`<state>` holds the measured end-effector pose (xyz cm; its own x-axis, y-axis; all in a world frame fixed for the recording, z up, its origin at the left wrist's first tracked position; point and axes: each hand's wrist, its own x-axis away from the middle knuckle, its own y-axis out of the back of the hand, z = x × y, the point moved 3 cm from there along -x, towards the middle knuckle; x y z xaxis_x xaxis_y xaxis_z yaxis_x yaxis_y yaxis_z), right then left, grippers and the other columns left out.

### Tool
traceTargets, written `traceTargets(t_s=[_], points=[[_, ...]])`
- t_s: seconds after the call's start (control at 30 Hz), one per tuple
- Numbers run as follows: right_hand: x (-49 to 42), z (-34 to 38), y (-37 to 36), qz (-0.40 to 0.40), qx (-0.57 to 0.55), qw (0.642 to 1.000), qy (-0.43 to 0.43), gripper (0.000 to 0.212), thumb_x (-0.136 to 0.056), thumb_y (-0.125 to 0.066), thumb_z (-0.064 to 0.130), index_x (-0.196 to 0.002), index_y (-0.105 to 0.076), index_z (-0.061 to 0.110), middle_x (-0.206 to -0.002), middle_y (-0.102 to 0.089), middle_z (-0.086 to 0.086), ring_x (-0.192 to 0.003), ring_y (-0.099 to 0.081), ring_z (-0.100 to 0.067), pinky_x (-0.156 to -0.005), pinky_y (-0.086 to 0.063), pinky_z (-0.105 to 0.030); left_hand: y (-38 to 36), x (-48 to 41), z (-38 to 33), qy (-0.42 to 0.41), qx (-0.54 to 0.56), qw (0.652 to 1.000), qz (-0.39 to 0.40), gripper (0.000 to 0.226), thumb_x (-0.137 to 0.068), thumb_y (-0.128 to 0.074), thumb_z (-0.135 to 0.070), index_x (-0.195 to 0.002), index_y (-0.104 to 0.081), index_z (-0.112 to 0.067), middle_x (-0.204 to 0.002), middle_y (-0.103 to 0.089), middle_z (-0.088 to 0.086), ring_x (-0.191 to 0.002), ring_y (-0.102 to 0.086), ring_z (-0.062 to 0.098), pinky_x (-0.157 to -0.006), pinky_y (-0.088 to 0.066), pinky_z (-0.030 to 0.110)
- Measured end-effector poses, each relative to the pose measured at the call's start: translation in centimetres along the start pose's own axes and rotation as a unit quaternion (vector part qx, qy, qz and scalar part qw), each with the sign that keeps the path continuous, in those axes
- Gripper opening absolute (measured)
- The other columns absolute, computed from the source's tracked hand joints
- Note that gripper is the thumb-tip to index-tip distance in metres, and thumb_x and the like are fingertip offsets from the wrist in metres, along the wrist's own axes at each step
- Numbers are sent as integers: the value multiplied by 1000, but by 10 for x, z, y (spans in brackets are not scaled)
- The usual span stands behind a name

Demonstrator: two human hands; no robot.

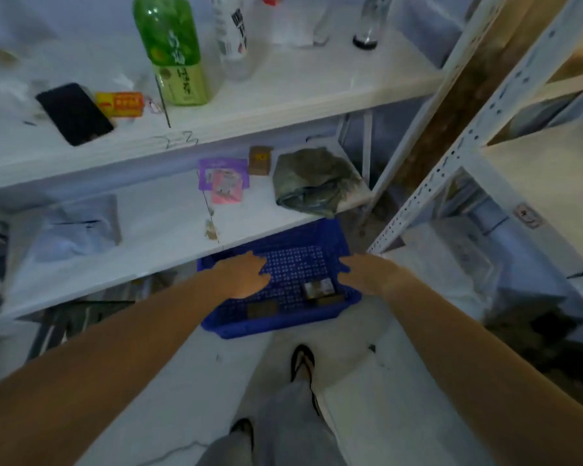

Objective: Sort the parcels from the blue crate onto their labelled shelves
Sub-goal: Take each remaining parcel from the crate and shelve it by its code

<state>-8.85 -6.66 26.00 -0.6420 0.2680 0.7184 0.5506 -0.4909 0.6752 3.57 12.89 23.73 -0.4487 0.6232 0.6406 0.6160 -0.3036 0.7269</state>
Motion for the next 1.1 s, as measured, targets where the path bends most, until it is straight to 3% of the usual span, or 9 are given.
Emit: traceTargets(t_s=[0.17,0.33,0.47,0.63,0.7,0.8,0.93,1.03,1.1], points=[[-74,-55,-22,36,-78,996,-12,44,-98,-42,35,-136,-46,13,-139,-48,-13,-124,-49,-31,-101,-39,-38,-19,-88,-37,-10,6,999,48,61,-99,-26,-46,-150,-12,-17,-159,-7,6,-145,-11,22,-116,-14,37],[-149,-100,-82,60,-114,991,-44,43,-97,-44,27,-138,-42,16,-135,-51,-10,-121,-52,-28,-101,-43,-36,-67,-175,-44,-11,17,998,66,57,-97,-32,-44,-147,-23,-18,-154,-23,6,-138,-30,27,-109,-31,40],[-217,-119,-142,63,-120,989,-67,37,-95,-45,24,-131,-42,16,-125,-56,-7,-110,-57,-24,-87,-47,-32,-121,-247,-20,-18,-29,994,104,54,-95,-38,-43,-142,-31,-17,-144,-36,6,-128,-40,26,-102,-37,37],[-340,-141,-201,59,-166,977,-119,35,-96,-40,16,-131,-47,13,-127,-56,-11,-111,-57,-30,-88,-45,-35,-191,-380,18,-18,-82,985,150,60,-98,-34,-42,-149,-17,-16,-157,-18,5,-143,-19,23,-114,-23,37],[-392,-153,-219,51,-157,980,-110,39,-96,-41,11,-135,-46,11,-131,-54,-14,-116,-55,-32,-94,-48,-39,-224,-435,19,-9,-64,984,168,63,-97,-33,-45,-150,-11,-18,-159,-9,5,-145,-13,23,-118,-18,40],[-455,-175,-244,56,-144,981,-116,38,-97,-44,10,-135,-46,9,-132,-54,-15,-119,-54,-32,-97,-47,-40,-284,-498,5,13,59,980,190,63,-95,-40,-46,-147,-22,-16,-154,-26,9,-136,-32,26,-111,-31,36],[-505,-201,-283,91,-87,977,-172,30,-98,-41,22,-119,-56,6,-121,-60,-15,-112,-57,-33,-88,-47,-37,-360,-535,-28,144,351,888,261,59,-95,-38,-50,-141,-35,-12,-145,-39,12,-124,-45,27,-103,-35,32],[-523,-202,-304,75,-11,978,-194,34,-98,-38,25,-117,-58,5,-127,-57,-16,-118,-54,-31,-93,-44,-37,-392,-550,-49,221,438,826,276,34,-100,-36,-33,-102,-60,-10,-128,-51,13,-103,-55,23,-88,-42,26],[-528,-205,-313,92,-32,971,-219,44,-99,-33,29,-125,-54,1,-138,-46,-22,-127,-43,-34,-103,-37,-41,-400,-553,-46,276,508,779,241,36,-98,-41,-33,-112,-60,-6,-136,-50,18,-115,-53,26,-99,-41,29]])
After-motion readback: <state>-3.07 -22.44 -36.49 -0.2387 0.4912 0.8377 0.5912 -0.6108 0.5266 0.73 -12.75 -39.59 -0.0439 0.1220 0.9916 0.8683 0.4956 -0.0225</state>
